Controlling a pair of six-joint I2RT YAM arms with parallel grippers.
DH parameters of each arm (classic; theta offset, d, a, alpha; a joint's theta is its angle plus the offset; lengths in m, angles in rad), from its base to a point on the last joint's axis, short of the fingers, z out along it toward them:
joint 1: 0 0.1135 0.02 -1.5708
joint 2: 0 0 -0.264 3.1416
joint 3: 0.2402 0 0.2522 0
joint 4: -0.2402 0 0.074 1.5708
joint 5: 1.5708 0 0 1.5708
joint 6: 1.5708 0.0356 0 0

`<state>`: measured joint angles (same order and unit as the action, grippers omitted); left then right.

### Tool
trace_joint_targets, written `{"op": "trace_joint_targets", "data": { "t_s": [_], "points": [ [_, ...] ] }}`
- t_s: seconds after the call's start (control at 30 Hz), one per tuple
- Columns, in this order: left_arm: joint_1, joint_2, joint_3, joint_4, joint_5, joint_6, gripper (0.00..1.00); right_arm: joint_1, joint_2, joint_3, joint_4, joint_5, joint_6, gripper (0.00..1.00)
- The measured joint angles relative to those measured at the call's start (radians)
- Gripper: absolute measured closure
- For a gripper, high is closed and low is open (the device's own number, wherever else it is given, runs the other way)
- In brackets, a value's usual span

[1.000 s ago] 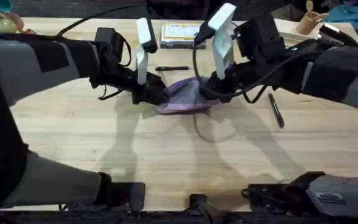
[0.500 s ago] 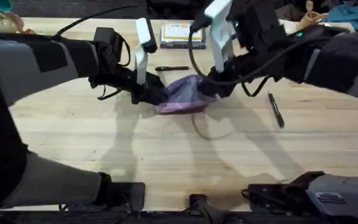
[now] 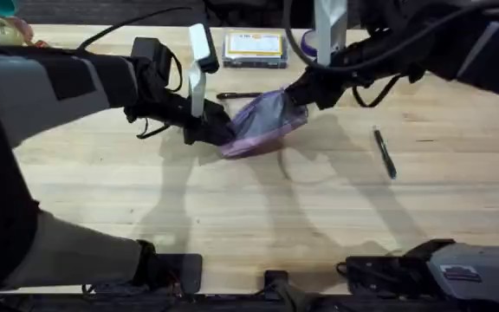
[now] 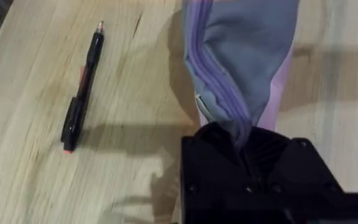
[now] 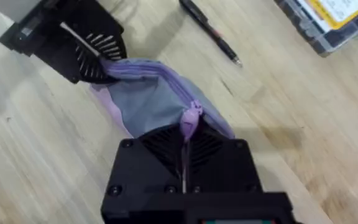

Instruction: Unzip the bag, pick up the pens from the table one at a time and place them inside, then zip the bag closed.

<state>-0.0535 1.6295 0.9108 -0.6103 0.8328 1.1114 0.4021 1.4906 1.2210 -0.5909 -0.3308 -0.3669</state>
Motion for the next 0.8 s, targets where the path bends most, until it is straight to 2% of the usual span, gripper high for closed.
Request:
{"op": "trace_joint_targets", "data": {
  "t_s": [0.27, 0.47, 0.8],
  "points": [
    [-0.012, 0.0, 0.0, 0.002, 0.013, 0.0, 0.958, -0.046, -0.001, 0.009, -0.002, -0.027, 0.0, 0.971],
    [-0.014, 0.0, 0.0, 0.002, 0.013, 0.0, 0.958, -0.049, -0.001, 0.009, -0.002, -0.036, 0.0, 0.971],
    [-0.009, 0.0, 0.0, -0.006, 0.006, 0.0, 0.958, 0.043, -0.001, 0.01, 0.057, -0.012, -0.001, 0.971]
  ]
}}
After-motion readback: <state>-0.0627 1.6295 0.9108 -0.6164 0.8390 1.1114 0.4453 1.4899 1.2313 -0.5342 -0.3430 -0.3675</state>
